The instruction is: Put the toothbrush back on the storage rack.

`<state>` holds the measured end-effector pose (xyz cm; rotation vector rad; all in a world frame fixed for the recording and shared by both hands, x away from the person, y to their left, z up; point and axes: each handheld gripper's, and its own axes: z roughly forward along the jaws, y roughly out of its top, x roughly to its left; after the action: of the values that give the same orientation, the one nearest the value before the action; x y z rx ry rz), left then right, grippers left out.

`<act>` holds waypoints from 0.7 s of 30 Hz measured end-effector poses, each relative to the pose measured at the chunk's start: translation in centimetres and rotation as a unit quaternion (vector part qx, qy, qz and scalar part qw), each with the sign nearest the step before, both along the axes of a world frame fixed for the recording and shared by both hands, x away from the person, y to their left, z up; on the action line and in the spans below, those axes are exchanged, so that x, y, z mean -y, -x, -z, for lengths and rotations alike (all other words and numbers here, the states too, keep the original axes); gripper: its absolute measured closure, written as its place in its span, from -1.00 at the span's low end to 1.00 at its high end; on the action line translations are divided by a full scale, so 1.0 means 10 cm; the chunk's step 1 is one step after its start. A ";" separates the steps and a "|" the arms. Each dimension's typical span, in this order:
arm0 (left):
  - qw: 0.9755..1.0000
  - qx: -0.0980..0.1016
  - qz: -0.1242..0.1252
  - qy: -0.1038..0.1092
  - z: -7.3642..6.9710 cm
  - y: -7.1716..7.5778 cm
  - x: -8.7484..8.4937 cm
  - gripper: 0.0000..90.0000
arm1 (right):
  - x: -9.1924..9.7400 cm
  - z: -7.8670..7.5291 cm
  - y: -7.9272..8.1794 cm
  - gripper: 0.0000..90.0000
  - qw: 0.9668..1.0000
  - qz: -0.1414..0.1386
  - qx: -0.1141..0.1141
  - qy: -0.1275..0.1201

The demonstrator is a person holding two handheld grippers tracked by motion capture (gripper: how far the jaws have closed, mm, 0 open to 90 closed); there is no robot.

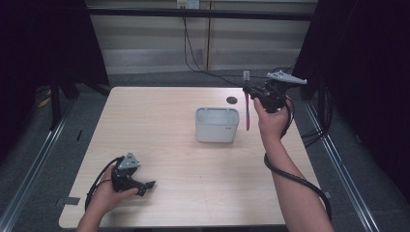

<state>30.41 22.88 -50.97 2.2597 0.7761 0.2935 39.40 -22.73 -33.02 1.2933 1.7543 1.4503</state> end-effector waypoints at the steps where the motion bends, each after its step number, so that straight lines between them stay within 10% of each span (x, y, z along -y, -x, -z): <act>1: 1.000 0.000 0.000 0.000 0.00 0.00 0.00 -1.00 | 0.00 0.00 0.00 0.93 1.000 -0.001 0.000 -0.002; 21: 1.000 0.000 -0.004 0.004 0.00 0.00 0.01 -1.00 | -0.14 -0.02 -0.13 0.93 1.000 -0.012 0.009 0.002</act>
<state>30.37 22.82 -51.00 2.2490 0.7851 0.2934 40.74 -21.37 -32.80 1.2574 1.7669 1.4668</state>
